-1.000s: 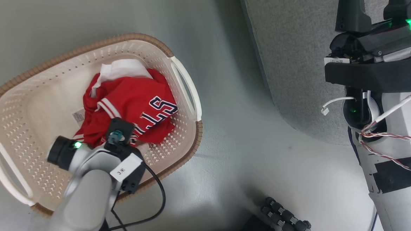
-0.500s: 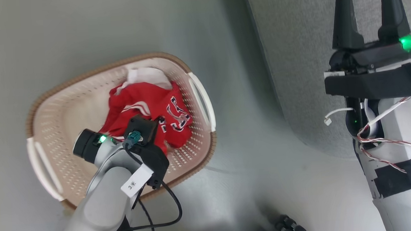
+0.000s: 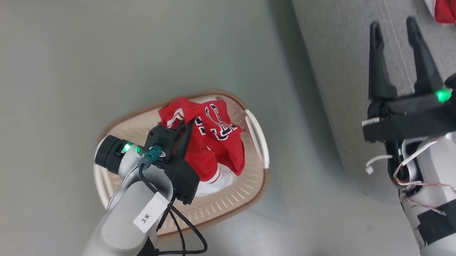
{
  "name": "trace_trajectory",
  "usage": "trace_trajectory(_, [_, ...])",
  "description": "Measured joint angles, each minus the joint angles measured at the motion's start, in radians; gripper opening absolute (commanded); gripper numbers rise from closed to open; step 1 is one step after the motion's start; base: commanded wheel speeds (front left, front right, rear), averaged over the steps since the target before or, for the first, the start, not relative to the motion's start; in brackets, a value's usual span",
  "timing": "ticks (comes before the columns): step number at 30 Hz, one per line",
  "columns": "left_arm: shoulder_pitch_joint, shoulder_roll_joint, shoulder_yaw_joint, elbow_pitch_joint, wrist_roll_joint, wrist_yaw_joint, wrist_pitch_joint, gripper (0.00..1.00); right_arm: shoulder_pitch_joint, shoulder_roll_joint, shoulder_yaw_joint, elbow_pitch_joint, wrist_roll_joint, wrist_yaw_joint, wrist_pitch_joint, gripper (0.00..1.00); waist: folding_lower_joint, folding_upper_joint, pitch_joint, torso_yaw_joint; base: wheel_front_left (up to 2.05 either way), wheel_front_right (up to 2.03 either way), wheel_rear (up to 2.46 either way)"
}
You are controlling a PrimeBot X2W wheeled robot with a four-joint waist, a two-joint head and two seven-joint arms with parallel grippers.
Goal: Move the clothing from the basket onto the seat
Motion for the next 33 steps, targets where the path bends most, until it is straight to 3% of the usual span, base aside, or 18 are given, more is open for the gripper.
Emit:
trace_trajectory(15, [-0.028, -0.008, -0.068, -0.024, -0.066, -0.009, -0.019, 0.0, 0.154, 0.028, 0.013, 0.085, 0.002, -0.005, 0.0, 1.0, -0.0001, -0.0001, -0.227, 0.107, 0.0, 0.0, 0.0])
trace_trajectory(33, [0.021, -0.011, -0.167, -0.027, -0.146, -0.017, -0.027, 0.0, 0.329, 0.04, 0.044, 0.129, 0.01, -0.004, 0.0, 1.0, -0.0001, -0.0001, -0.506, 0.169, 0.0, 0.0, 0.0])
